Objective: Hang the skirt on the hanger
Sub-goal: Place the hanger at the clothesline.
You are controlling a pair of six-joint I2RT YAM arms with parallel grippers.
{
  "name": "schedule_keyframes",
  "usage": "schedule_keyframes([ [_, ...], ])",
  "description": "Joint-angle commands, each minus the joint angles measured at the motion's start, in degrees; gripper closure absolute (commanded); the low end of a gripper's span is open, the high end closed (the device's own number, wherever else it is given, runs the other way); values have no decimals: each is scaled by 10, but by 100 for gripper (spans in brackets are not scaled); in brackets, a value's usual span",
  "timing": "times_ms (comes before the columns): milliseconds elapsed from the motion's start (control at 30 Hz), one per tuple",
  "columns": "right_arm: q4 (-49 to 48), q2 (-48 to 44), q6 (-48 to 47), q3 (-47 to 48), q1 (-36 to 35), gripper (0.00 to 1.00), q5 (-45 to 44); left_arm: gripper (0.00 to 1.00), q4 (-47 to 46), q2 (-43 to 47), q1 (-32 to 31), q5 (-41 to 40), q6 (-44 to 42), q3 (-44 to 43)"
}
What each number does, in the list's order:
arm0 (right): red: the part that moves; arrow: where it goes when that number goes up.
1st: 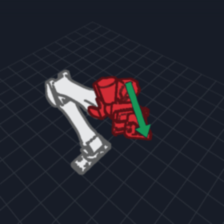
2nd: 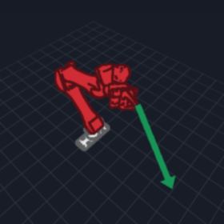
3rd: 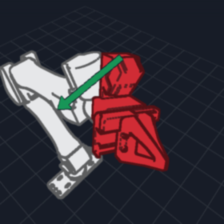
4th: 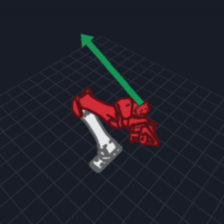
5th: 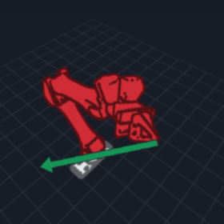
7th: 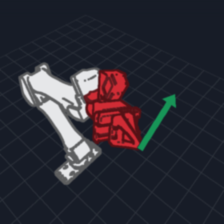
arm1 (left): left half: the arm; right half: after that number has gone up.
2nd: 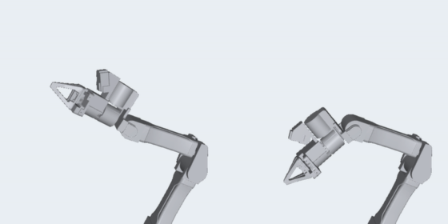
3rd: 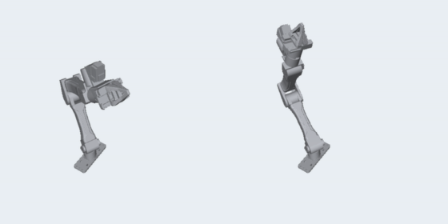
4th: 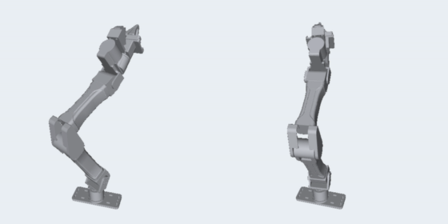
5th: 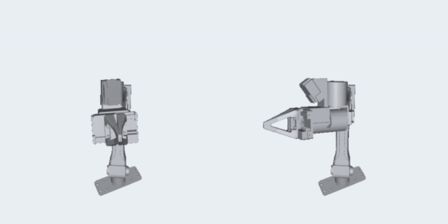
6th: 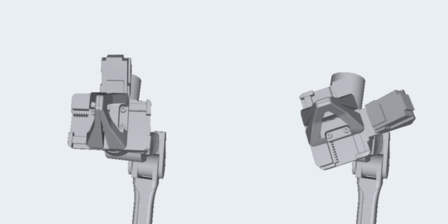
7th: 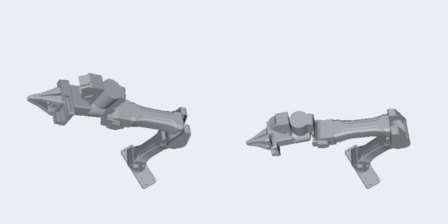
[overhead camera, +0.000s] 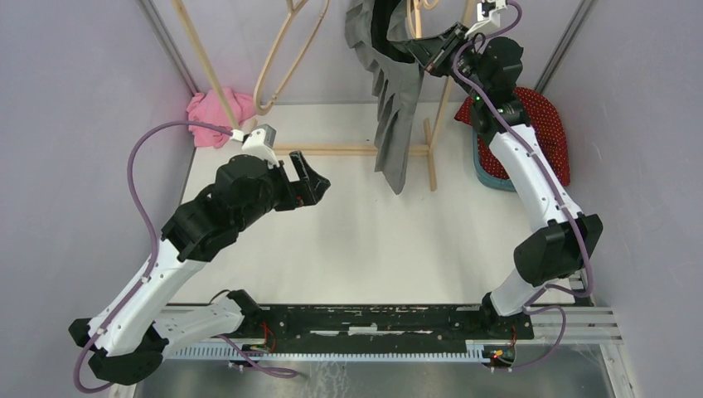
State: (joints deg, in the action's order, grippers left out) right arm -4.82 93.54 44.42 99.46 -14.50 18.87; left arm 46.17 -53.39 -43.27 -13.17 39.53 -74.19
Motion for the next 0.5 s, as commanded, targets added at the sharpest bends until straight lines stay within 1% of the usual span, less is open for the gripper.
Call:
schedule_keyframes([
  [0, -97, 10, 13, 8, 6, 98, 4, 1, -30, -5, -2, 0, -38, -18],
  [100, -117, 20, 22, 8, 7, 98, 7, 1, -30, -11, -2, 0, -41, -20],
  [167, -154, 24, 36, -3, 8, 99, 10, 1, -30, -13, -1, 0, -42, -22],
  [367, -225, 49, 70, -12, 8, 98, 6, 1, -28, -19, -1, 1, -48, -27],
  [467, -238, 63, 79, -4, 8, 98, 8, 1, -28, -21, -1, 2, -49, -28],
])
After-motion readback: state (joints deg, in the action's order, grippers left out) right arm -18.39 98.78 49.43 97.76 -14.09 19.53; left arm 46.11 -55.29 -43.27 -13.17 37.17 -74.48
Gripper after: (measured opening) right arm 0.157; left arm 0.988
